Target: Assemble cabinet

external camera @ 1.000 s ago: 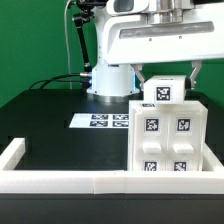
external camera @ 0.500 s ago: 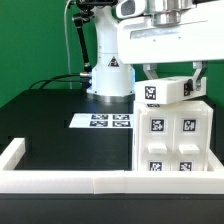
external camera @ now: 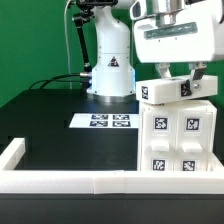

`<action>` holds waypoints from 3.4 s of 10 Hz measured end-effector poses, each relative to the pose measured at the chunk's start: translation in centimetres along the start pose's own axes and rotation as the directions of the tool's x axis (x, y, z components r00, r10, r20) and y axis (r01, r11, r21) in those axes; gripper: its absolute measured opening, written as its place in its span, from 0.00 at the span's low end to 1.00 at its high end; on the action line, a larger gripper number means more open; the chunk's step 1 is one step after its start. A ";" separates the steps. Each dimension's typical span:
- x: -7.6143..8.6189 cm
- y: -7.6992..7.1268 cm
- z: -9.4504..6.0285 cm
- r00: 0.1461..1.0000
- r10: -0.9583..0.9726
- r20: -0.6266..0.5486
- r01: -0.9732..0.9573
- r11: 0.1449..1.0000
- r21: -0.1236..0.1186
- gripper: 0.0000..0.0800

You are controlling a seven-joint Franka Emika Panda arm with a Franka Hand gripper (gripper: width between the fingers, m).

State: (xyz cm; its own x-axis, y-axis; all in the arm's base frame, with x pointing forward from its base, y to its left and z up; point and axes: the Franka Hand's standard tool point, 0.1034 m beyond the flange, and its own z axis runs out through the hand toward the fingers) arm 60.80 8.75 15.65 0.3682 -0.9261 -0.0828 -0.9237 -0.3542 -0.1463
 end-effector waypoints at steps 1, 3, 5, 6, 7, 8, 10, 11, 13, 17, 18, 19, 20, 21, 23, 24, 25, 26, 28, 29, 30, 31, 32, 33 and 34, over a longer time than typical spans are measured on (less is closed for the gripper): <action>-0.1 0.1 0.0 0.993 0.119 0.007 -0.119 0.993 0.016 0.70; -0.2 0.1 0.2 0.934 0.354 0.038 -0.355 0.934 0.036 0.70; -0.2 0.0 0.2 0.876 0.478 0.068 -0.481 0.876 0.039 0.70; -0.2 0.0 0.2 0.848 0.525 0.077 -0.528 0.848 0.034 0.70; -0.4 -0.1 0.2 0.807 0.585 0.082 -0.589 0.808 0.028 0.70; -0.5 -0.2 0.2 0.802 0.591 0.085 -0.595 0.803 0.028 0.70; -0.9 -0.4 -0.7 0.825 0.557 0.094 -0.562 0.827 0.033 0.81; -1.1 -0.5 -1.6 0.835 0.542 0.099 -0.547 0.836 0.043 0.96; -1.5 -0.3 -2.9 0.837 0.534 0.115 -0.543 0.838 0.056 0.99; -1.8 -0.3 -3.0 0.893 0.435 0.115 -0.442 0.896 0.045 1.00; -1.9 -0.7 -3.1 0.957 0.271 0.100 -0.277 0.960 0.049 1.00; -1.9 -0.9 -3.2 0.986 0.140 0.087 -0.145 0.987 0.062 1.00; -1.8 -0.9 -3.2 0.997 0.023 0.080 -0.028 0.997 0.072 1.00; -1.7 -0.9 -3.2 0.995 -0.066 0.073 0.060 0.995 0.078 1.00; -1.8 -0.9 -3.2 0.983 -0.173 0.065 0.168 0.982 0.085 1.00; -1.7 -0.9 -3.2 0.963 -0.262 0.057 0.257 0.962 0.091 1.00; -1.7 -0.9 -3.2 0.916 -0.399 0.035 0.395 0.914 0.086 1.00; -1.8 -0.9 -3.3 0.825 -0.565 0.000 0.564 0.823 0.063 1.00; -1.4 -1.0 -3.4 0.623 -0.782 -0.018 0.782 0.621 0.056 1.00; -1.0 -0.8 -3.3 0.509 -0.861 -0.013 0.860 0.508 0.052 1.00; -1.0 -0.7 -3.3 0.471 -0.882 0.004 0.881 0.471 0.051 1.00; -1.0 -0.7 -3.4 0.446 -0.895 0.001 0.894 0.445 0.049 1.00; -0.9 -0.7 -3.3 0.358 -0.934 -0.003 0.933 0.358 0.049 1.00; -0.9 -0.7 -3.3 0.293 -0.956 -0.007 0.955 0.292 0.049 1.00; -0.8 -0.7 -3.3 0.220 -0.975 -0.010 0.975 0.219 0.044 1.00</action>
Offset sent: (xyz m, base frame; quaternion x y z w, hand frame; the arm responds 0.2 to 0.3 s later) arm -0.0083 -0.0036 -0.0107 -0.0064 -0.0130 0.2813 0.9595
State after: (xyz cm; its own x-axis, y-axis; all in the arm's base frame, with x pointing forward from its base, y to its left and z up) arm 60.75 9.33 19.04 0.9810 0.1406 0.1339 0.1609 -0.9745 -0.1561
